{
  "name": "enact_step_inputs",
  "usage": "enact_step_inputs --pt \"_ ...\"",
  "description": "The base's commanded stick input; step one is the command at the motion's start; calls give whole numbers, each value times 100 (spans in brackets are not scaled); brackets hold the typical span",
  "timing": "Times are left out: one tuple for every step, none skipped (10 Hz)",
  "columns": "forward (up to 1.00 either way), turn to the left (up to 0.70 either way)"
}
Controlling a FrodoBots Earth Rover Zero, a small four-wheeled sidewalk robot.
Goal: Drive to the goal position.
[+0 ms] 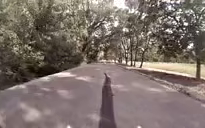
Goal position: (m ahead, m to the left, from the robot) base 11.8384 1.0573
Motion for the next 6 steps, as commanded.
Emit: enact_step_inputs --pt "70 0" --pt "70 0" --pt "70 0" --pt "70 0" --pt "70 0" --pt "70 0"
